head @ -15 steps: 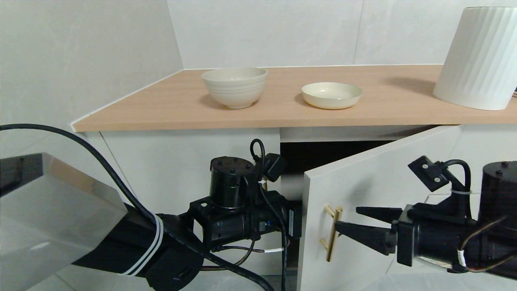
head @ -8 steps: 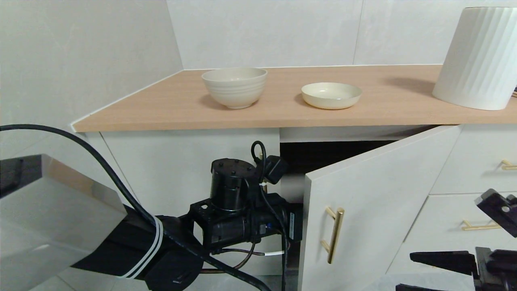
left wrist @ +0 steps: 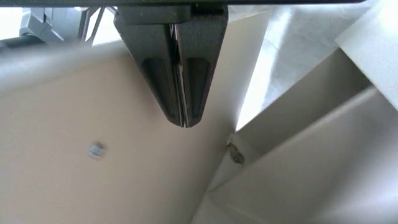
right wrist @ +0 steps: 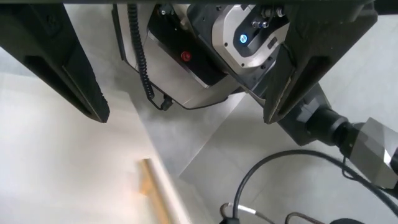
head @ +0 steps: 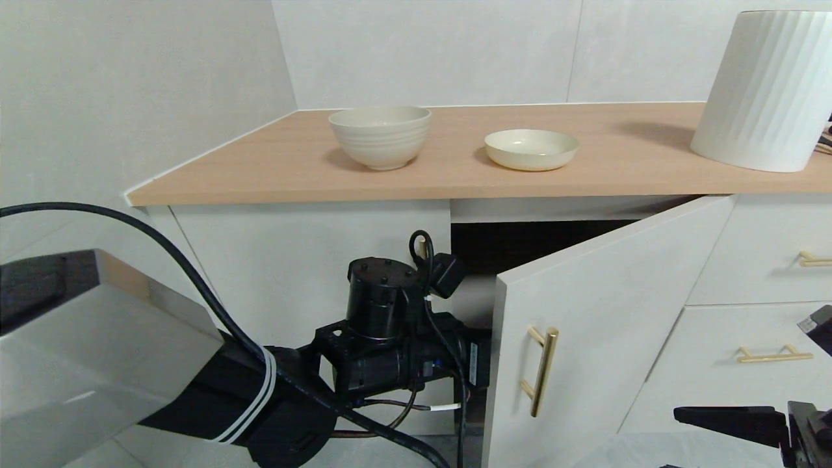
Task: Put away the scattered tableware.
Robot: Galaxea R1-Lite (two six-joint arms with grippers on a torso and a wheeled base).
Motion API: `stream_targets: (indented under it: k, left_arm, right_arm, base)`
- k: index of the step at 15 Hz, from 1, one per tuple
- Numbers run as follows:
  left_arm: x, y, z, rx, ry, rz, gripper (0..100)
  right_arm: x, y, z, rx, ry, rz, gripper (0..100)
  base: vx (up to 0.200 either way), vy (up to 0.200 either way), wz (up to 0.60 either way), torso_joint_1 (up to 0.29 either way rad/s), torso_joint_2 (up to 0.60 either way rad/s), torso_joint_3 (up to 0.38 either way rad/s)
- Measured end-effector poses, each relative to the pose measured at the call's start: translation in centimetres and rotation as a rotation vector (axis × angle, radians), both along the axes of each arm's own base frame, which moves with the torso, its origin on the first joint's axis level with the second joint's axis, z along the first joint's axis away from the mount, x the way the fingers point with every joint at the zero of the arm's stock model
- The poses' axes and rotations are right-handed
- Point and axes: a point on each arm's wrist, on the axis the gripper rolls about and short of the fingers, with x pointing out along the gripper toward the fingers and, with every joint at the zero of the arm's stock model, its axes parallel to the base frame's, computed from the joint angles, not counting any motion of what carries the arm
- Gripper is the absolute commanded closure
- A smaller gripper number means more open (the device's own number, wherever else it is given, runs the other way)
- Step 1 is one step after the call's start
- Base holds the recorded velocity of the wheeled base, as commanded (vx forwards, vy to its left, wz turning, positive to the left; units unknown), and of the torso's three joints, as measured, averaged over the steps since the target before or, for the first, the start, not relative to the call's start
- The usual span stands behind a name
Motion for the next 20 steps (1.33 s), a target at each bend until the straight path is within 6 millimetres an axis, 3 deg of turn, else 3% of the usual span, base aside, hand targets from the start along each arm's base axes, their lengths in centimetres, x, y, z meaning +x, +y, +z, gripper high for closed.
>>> stream_targets:
  k: [3,13,16,20]
  left_arm:
    - [-0.1,-1.2,0.9,-0.026,-0.024,-0.03,100]
    - [-0.7,-2.2,0.4,0.007,-0.018,-0.018,100]
    - [-1.1,-2.6,0.4,0.004,-0.02,-0.033,100]
    - [-1.0,-3.6,0.5,-0.007,-0.03,-0.05,100]
  right_arm:
    - [0.0,0.0,0.0,0.0,0.0,0.0,0]
    - [-0.3,-0.2,0.3,0.012,-0.021,-0.001,0]
    - [-0.3,-0.2,0.2,0.011,-0.019,-0.001,0]
    - [-0.4,-0.3,0.3,0.014,-0.025,-0.004,0]
  base:
    - [0.0,0.0,0.0,0.0,0.0,0.0]
    - [0.0,0.0,0.0,0.0,0.0,0.0]
    - [-0.2,0.0,0.0,0.004,0.0,0.002]
    - [0.0,0.0,0.0,0.0,0.0,0.0]
